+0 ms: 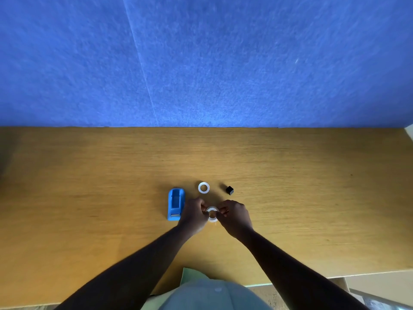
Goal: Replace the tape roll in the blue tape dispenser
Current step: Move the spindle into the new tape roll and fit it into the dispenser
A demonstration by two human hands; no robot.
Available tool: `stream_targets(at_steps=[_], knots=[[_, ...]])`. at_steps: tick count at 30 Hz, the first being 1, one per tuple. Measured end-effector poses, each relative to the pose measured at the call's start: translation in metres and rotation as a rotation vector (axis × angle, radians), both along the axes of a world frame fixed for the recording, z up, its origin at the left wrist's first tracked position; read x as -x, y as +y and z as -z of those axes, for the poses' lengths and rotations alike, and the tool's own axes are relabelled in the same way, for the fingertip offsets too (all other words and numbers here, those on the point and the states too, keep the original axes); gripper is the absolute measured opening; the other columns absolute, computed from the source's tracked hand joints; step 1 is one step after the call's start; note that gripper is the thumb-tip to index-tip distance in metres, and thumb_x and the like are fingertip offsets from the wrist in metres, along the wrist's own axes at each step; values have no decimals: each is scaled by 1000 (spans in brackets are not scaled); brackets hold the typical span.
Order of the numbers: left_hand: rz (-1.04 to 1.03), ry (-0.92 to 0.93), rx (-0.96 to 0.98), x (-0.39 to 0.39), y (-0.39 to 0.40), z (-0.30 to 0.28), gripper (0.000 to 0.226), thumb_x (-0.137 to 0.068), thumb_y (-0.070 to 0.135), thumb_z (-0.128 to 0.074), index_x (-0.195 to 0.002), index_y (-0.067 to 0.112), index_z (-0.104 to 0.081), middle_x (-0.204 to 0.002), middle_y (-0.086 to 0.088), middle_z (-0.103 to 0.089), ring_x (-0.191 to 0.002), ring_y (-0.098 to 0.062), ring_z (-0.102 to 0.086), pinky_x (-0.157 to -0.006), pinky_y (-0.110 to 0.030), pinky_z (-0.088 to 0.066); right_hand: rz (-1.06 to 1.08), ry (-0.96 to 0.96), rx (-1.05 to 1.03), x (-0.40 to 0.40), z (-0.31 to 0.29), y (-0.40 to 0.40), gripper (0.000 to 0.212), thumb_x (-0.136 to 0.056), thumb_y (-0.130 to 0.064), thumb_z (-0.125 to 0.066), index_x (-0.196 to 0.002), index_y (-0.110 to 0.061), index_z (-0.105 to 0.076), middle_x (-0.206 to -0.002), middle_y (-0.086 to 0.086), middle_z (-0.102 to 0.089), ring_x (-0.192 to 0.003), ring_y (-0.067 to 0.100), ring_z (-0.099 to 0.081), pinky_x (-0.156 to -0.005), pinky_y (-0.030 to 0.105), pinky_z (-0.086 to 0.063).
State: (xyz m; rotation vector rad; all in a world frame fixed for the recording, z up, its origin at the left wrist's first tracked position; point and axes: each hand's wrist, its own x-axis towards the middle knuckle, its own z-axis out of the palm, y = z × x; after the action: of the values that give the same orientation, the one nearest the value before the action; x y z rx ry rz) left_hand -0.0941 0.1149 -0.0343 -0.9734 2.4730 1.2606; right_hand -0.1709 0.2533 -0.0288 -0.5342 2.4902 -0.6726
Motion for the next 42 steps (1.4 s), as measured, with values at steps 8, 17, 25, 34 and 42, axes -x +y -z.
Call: stream_targets(at_steps=[8,17,25,34,42], knots=[[-171,-9,-156,4,1,-4,19,-85,9,-77,-101,13,-66,-98,-4,-70,-90,-20,-68,-78,-35,-59,187,-218,201,9,-2,5,5,-86,-11,-78,-88,-15,-79,-81,0,-79,-72,20,-77,-72,38,-64],[-404,15,-545,17,1,-14,29,-88,-4,-71,-116,-1,-61,-108,-17,-68,-93,-28,-72,-83,-41,-63,386,-640,442,23,-22,14,22,-87,-17,-84,-108,-17,-77,-84,2,-82,-70,9,-72,-58,27,-54],[-118,88,-139,36,8,-5,12,-92,10,-67,-103,13,-70,-101,-1,-74,-87,-14,-66,-74,-24,-48,490,-666,558,30,-26,34,36,-86,-31,-85,-120,-23,-76,-107,6,-82,-97,14,-67,-81,36,-47],[251,182,63,74,17,-12,50,-91,-1,-60,-135,22,-62,-138,-1,-55,-125,-18,-57,-104,-34,-49,561,-591,665,53,-24,52,32,-90,-23,-81,-122,-20,-73,-106,5,-80,-94,15,-66,-81,33,-47],[281,167,188,89,17,1,25,-89,3,-68,-111,14,-74,-120,-4,-64,-108,-23,-63,-89,-35,-54,557,-578,668,68,-18,54,24,-96,-20,-75,-120,-21,-74,-111,6,-75,-98,22,-60,-84,39,-45]])
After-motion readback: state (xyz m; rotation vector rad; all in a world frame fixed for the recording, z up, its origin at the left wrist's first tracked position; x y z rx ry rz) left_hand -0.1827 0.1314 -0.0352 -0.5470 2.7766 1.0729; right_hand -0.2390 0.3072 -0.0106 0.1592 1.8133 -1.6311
